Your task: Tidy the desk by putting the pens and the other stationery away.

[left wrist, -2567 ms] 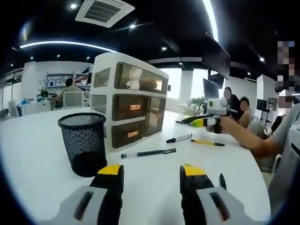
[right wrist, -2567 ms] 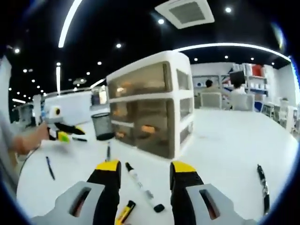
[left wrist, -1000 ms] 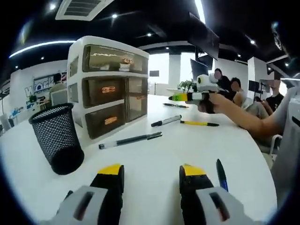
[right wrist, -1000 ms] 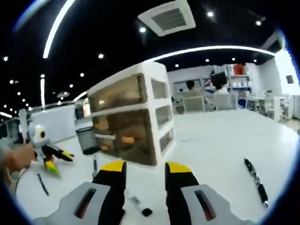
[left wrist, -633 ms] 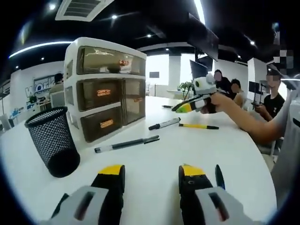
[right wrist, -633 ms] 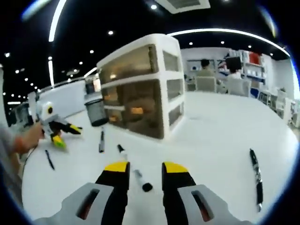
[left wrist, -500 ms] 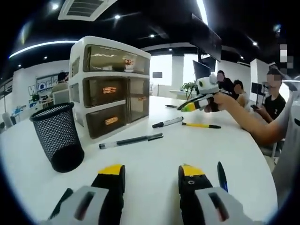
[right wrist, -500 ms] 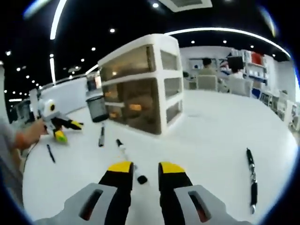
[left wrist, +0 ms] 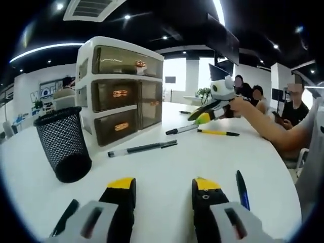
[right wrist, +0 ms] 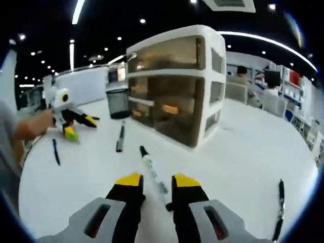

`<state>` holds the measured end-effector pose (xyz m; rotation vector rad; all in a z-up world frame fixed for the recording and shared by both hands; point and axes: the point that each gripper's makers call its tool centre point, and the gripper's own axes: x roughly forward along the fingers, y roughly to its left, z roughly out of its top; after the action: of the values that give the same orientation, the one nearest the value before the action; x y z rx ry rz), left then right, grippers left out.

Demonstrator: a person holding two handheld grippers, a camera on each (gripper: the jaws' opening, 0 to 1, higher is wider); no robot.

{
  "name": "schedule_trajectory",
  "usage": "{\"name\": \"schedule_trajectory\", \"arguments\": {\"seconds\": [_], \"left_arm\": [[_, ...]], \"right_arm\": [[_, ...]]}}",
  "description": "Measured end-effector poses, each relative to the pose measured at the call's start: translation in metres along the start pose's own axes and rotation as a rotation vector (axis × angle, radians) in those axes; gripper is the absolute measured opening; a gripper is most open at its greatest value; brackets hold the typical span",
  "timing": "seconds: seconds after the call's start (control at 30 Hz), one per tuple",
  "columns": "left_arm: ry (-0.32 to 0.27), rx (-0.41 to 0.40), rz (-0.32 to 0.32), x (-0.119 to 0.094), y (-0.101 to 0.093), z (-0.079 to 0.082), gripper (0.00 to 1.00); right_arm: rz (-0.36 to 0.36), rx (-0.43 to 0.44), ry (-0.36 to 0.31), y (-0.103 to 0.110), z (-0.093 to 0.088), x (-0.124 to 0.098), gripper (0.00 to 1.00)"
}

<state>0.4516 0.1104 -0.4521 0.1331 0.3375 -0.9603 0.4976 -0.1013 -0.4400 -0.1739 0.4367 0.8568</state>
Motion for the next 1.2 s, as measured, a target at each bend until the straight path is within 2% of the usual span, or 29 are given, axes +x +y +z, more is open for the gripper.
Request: {"name": "schedule_trajectory", "arguments": {"seconds": [0.03,0.13,0.3,0.43,0.47,0.53,0.7,0.73,0.83,0.87,0.9,0.93,0.97,1.0,1.03,1.1,1.13,1.17,1.2], "left_arm": [[0.0,0.0,0.0,0.0,0.0,0.0,0.45],[0.008,0.007,-0.002,0.001,-0.001,-0.002,0.45],[0.006,0.01,0.004,-0.001,0.001,-0.001,0.43],[0.031,0.07,0.087,-0.002,0.015,-0.005,0.43],[0.026,0.067,0.068,-0.002,0.011,-0.004,0.43],[0.017,0.045,0.055,-0.003,0.008,-0.002,0.43],[0.001,0.083,0.06,-0.005,0.004,0.003,0.44],[-0.012,0.096,0.063,-0.005,0.002,0.006,0.44],[-0.041,0.086,0.053,-0.006,0.0,0.012,0.45],[-0.057,0.082,0.046,-0.007,-0.001,0.016,0.46],[-0.065,0.082,0.04,-0.007,-0.001,0.018,0.48],[-0.076,0.075,0.021,-0.008,-0.004,0.02,0.49],[-0.082,0.025,-0.08,-0.01,-0.017,0.027,0.49],[-0.082,0.008,-0.117,-0.013,-0.021,0.033,0.49],[-0.089,0.013,-0.157,-0.018,-0.023,0.043,0.49],[-0.064,0.074,-0.166,-0.022,-0.02,0.054,0.5],[-0.032,0.121,-0.17,-0.023,-0.019,0.055,0.5],[0.044,0.186,-0.2,-0.025,-0.021,0.051,0.5],[0.07,0.202,-0.214,-0.026,-0.022,0.049,0.5]], "right_arm": [[0.0,0.0,0.005,0.0,-0.001,0.0,0.21],[-0.002,-0.009,0.077,-0.001,-0.006,0.007,0.21],[0.013,-0.023,0.126,0.001,0.005,0.009,0.24],[0.083,-0.078,0.224,0.013,0.007,0.011,0.26],[0.116,-0.106,0.281,0.018,0.008,0.014,0.26],[0.14,-0.128,0.331,0.024,0.009,0.018,0.26],[0.134,-0.158,0.386,0.022,0.018,0.028,0.27],[0.144,-0.205,0.455,0.02,0.022,0.033,0.27],[0.149,-0.26,0.599,0.016,0.014,0.03,0.26],[0.138,-0.259,0.669,0.012,0.007,0.028,0.26],[0.132,-0.261,0.695,0.011,0.003,0.027,0.26],[0.131,-0.251,0.685,0.01,0.002,0.03,0.26],[0.097,-0.228,0.775,0.006,-0.01,0.022,0.26],[0.094,-0.272,0.792,0.003,-0.011,0.021,0.26],[0.102,-0.284,0.784,0.005,-0.01,0.021,0.27],[0.124,-0.296,0.746,0.006,-0.005,0.022,0.27],[0.128,-0.295,0.727,0.006,-0.001,0.023,0.27],[0.131,-0.286,0.711,0.003,0.001,0.025,0.27],[0.131,-0.283,0.708,0.003,0.002,0.025,0.28]]}}
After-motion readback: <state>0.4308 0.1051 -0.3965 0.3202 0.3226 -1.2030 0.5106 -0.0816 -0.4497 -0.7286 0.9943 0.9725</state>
